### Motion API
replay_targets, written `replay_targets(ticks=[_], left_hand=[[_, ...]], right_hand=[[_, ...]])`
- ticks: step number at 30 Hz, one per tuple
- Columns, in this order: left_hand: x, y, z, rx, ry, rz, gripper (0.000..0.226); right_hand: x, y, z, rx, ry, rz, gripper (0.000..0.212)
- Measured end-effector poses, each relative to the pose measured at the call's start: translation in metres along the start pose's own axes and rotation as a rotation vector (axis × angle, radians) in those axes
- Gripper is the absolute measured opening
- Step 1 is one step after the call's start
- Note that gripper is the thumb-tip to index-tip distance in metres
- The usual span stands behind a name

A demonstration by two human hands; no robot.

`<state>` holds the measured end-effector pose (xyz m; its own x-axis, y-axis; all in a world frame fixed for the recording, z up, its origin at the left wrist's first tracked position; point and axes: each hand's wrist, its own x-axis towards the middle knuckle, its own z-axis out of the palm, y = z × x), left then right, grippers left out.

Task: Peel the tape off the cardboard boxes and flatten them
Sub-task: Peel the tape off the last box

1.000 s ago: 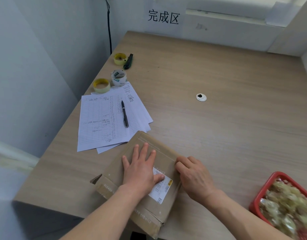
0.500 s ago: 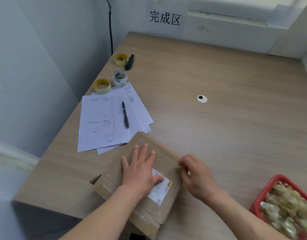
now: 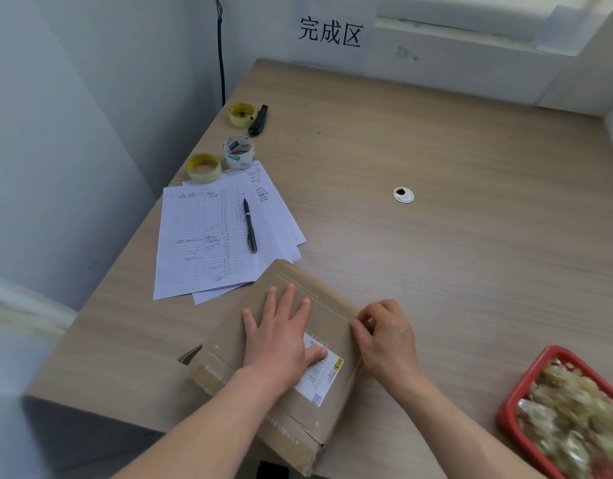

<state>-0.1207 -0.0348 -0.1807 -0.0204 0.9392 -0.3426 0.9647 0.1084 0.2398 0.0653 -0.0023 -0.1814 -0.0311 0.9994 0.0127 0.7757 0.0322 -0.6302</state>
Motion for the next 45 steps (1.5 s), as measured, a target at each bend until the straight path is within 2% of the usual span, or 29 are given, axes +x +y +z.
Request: replay_targets(ticks=[3, 9, 13, 15, 20, 27, 33, 38, 41, 45], left_hand=[[0.001, 0.0, 0.001, -0.007, 0.002, -0.001, 0.093], [0.001, -0.001, 0.001, -0.011, 0.004, 0.003, 0.093], [0.001, -0.001, 0.0, -0.007, 0.001, 0.001, 0.093], [0.0, -0.001, -0.001, -0.01, -0.003, 0.001, 0.093], [0.0, -0.002, -0.002, -0.013, -0.011, 0.001, 0.093], [-0.004, -0.004, -0.006, -0.004, -0.032, 0.033, 0.094], [-0.006, -0.004, -0.009, -0.008, -0.039, 0.06, 0.093], [-0.006, -0.006, -0.01, -0.016, -0.035, 0.065, 0.093], [-0.005, -0.005, -0.009, -0.018, -0.03, 0.062, 0.093], [-0.005, -0.005, -0.008, -0.017, -0.029, 0.059, 0.093]], right_hand=[[0.001, 0.001, -0.003, 0.038, 0.01, -0.001, 0.01], [0.001, 0.012, -0.02, -0.02, 0.017, -0.034, 0.036], [0.012, 0.014, -0.03, -0.034, -0.287, 0.072, 0.045], [0.018, 0.014, -0.033, 0.033, -0.372, 0.15, 0.044], [0.027, 0.018, -0.043, 0.23, -0.438, 0.288, 0.033], [0.037, 0.022, -0.051, 0.207, -0.581, 0.254, 0.019], [0.035, 0.018, -0.045, 0.293, -0.671, 0.268, 0.028], [0.028, 0.013, -0.037, 0.367, -0.583, 0.192, 0.034], [0.02, 0.021, -0.037, 0.265, -0.477, 0.115, 0.048], [0.008, 0.026, -0.045, 0.062, -0.375, -0.02, 0.041]])
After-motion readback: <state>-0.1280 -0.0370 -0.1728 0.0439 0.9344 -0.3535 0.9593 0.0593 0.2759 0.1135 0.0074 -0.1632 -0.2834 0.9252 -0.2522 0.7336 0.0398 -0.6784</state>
